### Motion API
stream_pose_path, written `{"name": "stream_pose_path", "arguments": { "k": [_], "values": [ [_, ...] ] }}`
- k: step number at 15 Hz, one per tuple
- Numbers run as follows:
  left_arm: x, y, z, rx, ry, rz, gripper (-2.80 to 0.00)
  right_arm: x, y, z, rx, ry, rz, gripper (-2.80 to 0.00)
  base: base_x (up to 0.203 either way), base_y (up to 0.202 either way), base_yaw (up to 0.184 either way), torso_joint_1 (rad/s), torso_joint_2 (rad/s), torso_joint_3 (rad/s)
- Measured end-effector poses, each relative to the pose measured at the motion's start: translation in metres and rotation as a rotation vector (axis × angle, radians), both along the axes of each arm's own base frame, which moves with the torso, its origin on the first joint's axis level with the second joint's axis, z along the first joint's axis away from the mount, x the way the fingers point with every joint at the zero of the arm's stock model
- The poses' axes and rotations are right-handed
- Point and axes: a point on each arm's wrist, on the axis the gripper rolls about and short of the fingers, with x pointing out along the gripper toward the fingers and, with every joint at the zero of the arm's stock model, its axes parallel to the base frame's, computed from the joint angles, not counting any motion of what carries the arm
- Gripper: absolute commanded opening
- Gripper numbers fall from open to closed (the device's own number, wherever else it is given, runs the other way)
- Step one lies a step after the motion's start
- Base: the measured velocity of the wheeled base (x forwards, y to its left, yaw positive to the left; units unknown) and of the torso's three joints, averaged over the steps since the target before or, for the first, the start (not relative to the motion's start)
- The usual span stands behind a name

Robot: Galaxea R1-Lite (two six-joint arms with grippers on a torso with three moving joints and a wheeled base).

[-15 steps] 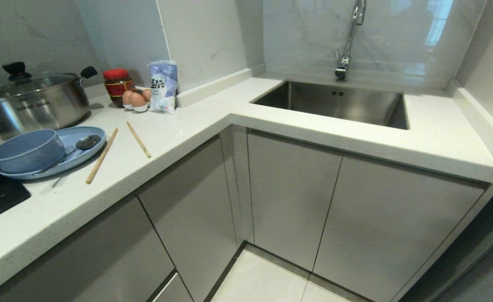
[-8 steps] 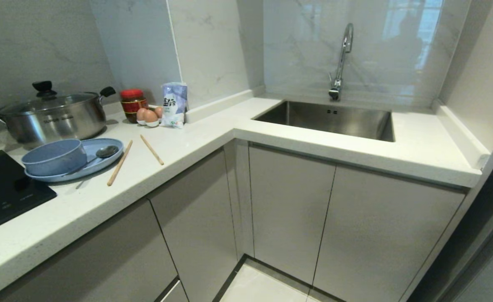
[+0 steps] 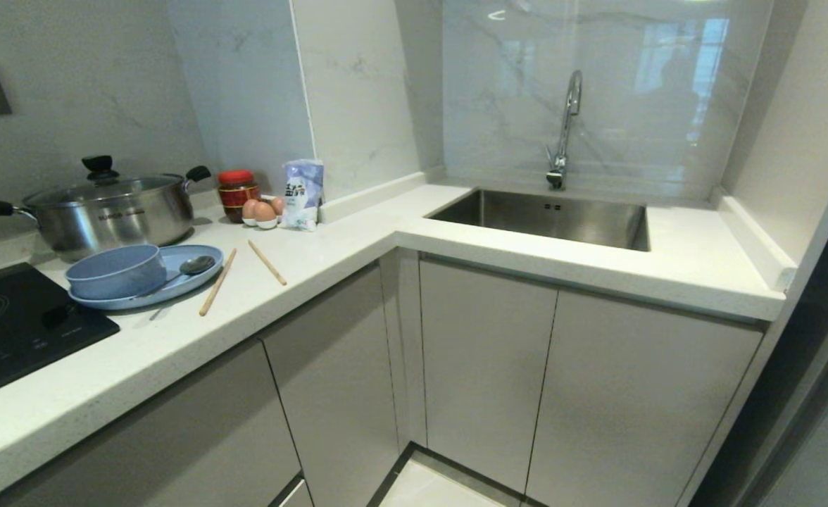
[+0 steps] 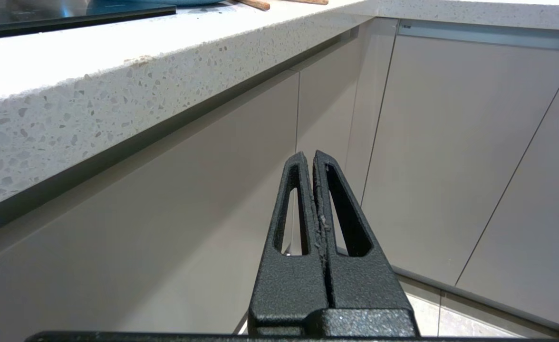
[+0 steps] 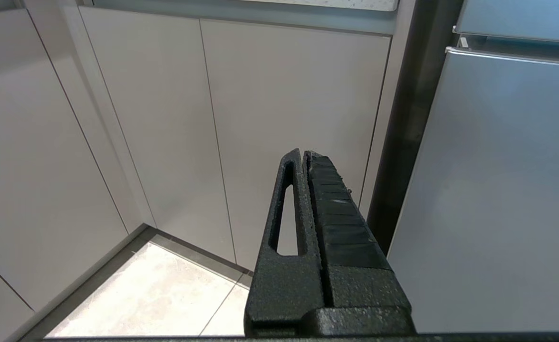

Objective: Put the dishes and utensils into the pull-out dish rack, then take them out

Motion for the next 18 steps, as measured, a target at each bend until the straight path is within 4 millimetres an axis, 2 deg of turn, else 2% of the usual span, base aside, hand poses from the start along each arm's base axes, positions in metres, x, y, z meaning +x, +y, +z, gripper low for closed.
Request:
{"name": "stream_pose_path", "arguments": {
  "k": [18],
  "values": [
    [0.0, 0.0, 0.0, 0.0, 0.0, 0.0, -2.8, 0.0, 0.0, 0.0, 0.001, 0.0, 0.0, -2.8, 0.0, 0.0, 0.0, 0.0, 0.0, 0.0]
  ]
}}
